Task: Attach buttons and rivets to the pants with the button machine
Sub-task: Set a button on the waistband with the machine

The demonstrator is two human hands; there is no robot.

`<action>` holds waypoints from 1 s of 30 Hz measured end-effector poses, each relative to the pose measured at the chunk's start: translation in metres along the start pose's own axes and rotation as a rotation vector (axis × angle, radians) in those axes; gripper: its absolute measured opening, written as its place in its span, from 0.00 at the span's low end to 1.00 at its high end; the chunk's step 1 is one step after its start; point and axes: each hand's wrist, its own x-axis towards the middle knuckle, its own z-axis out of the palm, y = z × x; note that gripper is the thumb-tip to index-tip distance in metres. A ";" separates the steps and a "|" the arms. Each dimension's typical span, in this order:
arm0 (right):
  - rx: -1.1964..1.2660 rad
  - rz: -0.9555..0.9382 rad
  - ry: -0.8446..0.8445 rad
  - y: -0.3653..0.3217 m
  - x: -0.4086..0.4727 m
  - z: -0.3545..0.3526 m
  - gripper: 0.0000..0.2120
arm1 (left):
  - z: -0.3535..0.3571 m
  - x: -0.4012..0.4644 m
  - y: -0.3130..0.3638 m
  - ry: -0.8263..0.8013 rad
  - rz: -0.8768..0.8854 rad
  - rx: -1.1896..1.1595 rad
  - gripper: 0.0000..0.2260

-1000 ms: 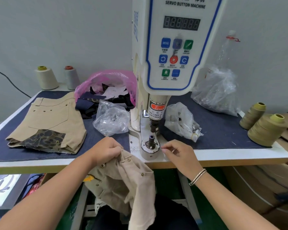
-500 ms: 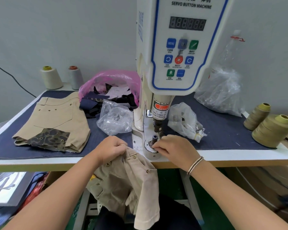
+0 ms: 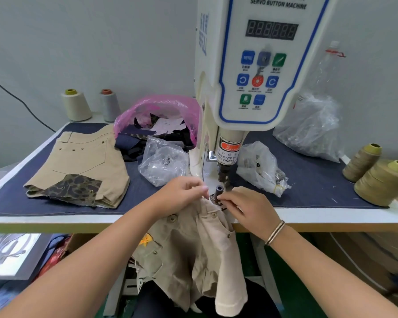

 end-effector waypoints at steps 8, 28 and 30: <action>-0.257 -0.325 0.009 0.011 0.010 -0.009 0.12 | -0.001 0.004 -0.014 0.187 -0.060 0.279 0.09; 0.454 0.233 -0.054 0.018 0.029 -0.020 0.06 | -0.004 -0.004 -0.045 0.302 -0.142 0.252 0.09; 0.495 0.274 -0.066 0.015 0.029 -0.016 0.06 | -0.004 -0.004 -0.044 0.303 -0.147 0.252 0.09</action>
